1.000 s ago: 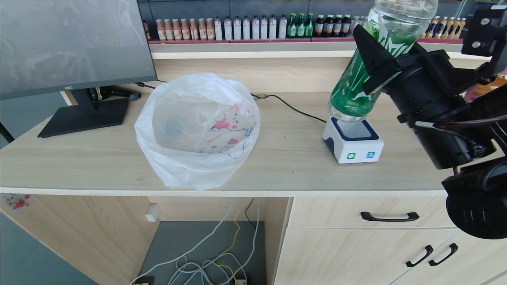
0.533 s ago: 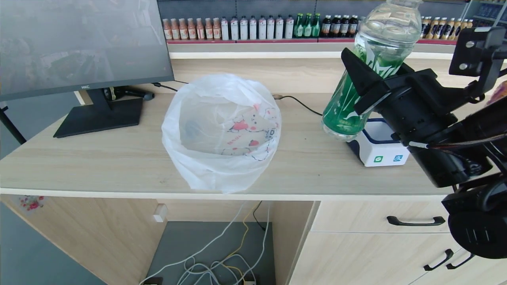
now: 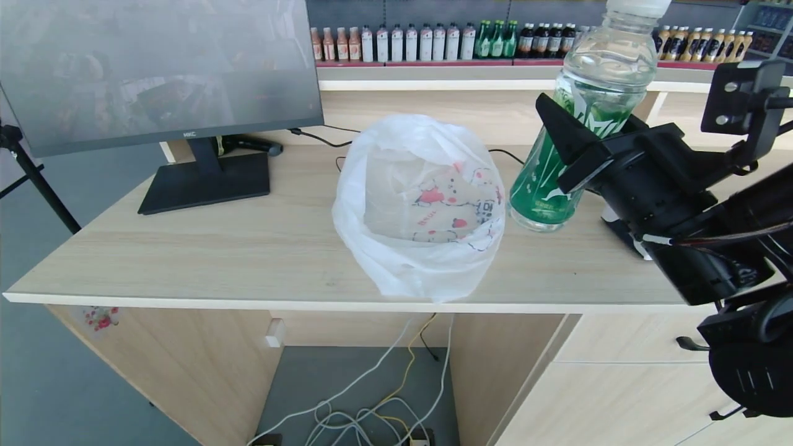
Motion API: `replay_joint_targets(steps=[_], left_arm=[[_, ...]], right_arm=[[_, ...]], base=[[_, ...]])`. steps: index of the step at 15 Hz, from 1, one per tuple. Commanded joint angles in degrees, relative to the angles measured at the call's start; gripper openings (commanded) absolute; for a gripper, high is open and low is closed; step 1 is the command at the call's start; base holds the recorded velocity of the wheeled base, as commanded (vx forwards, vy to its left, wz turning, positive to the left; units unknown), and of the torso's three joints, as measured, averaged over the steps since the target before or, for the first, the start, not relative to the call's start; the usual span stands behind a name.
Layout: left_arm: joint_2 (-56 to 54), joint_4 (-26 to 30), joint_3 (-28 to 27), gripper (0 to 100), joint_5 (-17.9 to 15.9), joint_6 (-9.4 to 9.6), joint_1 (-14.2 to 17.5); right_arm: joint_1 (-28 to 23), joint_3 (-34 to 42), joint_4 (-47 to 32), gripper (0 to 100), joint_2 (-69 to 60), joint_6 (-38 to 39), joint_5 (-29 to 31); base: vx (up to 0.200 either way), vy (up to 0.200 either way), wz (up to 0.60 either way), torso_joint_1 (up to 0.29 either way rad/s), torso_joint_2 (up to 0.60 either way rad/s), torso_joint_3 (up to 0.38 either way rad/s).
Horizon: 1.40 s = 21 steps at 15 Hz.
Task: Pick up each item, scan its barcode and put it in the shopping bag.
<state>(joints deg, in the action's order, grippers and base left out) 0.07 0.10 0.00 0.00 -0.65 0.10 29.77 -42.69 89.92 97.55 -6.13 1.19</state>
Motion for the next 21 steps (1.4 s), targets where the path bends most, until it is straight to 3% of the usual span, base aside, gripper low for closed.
replay_joint_targets(steps=[1, 3, 8, 10, 21], left_arm=[[0.0, 0.0, 0.0, 100, 0.0, -0.06, 0.0], [0.0, 0.0, 0.0, 100, 0.0, 0.03, 0.0], [0.0, 0.0, 0.0, 100, 0.0, 0.12, 0.0], [0.0, 0.0, 0.0, 100, 0.0, 0.21, -0.1], [0.0, 0.0, 0.0, 100, 0.0, 0.38, -0.1]], right_arm=[[0.0, -0.7, 0.1, 0, 1.2, -0.1, -0.1], [0.0, -2.0, 0.1, 0, 2.0, -0.1, -0.1], [2.7, -4.5, 0.1, 0, 4.8, -0.7, -0.4], [4.5, -7.3, 0.1, 0, 8.4, -0.7, -0.3], [3.5, -24.4, -0.1, 0, 24.7, 0.1, 2.8]], base=[[0.0, 0.2, 0.0, -0.002, 0.0, 0.007], [0.0, 0.2, 0.0, 0.002, 0.0, 0.007], [0.0, 0.0, 0.0, 0.0, 0.0, 0.0], [0.0, 0.0, 0.0, 0.0, 0.0, 0.0], [0.0, 0.0, 0.0, 0.0, 0.0, 0.0]])
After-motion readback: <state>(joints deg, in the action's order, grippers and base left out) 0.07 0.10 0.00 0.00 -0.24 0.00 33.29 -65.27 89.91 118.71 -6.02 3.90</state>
